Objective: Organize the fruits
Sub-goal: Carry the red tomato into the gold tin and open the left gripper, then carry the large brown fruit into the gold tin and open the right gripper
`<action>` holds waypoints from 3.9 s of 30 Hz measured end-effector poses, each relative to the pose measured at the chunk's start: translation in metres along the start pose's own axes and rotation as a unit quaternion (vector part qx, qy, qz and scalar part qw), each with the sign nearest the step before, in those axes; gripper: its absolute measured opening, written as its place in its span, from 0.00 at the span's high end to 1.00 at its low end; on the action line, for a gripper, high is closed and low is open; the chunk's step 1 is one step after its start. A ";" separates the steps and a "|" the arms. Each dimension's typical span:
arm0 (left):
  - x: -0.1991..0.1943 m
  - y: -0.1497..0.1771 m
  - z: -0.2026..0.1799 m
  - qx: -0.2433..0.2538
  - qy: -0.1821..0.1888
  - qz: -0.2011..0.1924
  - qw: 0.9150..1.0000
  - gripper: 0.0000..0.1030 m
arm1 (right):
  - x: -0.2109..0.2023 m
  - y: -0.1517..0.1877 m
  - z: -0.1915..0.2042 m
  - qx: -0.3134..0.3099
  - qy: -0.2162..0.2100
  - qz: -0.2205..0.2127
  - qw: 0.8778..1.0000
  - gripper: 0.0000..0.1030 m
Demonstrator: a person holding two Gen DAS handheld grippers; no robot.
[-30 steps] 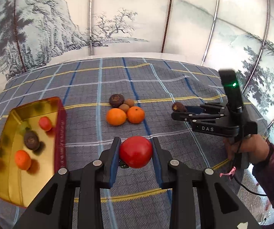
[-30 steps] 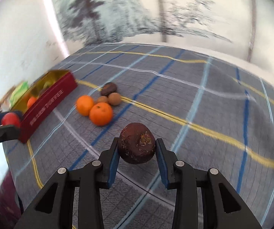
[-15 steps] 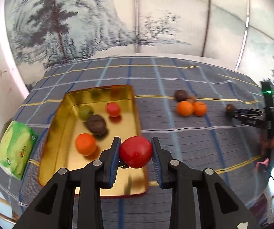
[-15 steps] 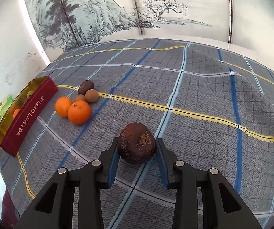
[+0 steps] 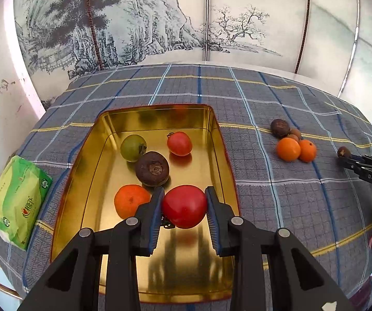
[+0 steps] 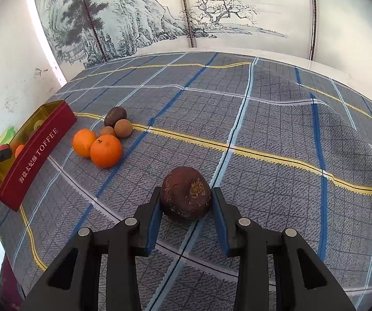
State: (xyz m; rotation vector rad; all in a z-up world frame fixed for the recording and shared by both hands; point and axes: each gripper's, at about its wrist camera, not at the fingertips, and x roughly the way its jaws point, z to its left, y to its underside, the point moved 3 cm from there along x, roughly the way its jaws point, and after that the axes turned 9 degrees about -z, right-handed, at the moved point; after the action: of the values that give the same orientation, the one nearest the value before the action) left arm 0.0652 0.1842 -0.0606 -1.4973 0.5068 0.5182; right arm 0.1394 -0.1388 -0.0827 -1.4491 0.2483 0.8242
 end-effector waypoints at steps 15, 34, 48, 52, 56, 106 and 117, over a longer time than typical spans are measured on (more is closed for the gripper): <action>0.020 -0.015 -0.004 0.003 0.002 0.007 1.000 0.73 | 0.000 0.000 0.000 -0.001 0.001 0.001 1.000 0.63; 0.007 -0.023 -0.018 0.022 -0.026 -0.028 0.999 0.54 | 0.000 0.000 0.002 -0.002 0.001 0.002 1.000 0.63; -0.031 -0.012 -0.036 0.039 -0.052 -0.057 0.996 0.35 | -0.002 0.003 0.008 -0.023 0.015 0.006 1.000 0.63; -0.040 -0.011 -0.034 0.038 -0.055 -0.063 0.996 0.33 | -0.009 0.008 0.017 -0.016 0.002 0.008 1.000 0.63; -0.045 -0.008 -0.031 0.033 -0.056 -0.062 0.996 0.27 | -0.018 0.009 0.029 -0.012 -0.014 0.006 1.000 0.63; -0.110 0.063 0.081 -0.083 -0.099 -0.052 0.990 0.21 | 0.044 -0.015 0.356 -0.145 -0.252 0.090 0.953 0.63; -0.109 0.069 0.091 -0.095 -0.110 -0.045 0.988 0.21 | 0.056 -0.017 0.368 -0.110 -0.272 0.099 0.951 0.62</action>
State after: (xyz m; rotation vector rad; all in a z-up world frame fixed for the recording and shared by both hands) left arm -0.0633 0.2747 -0.0475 -1.6128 0.2205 0.6652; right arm 0.0714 0.2258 -0.0482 -1.3538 -0.1250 1.4161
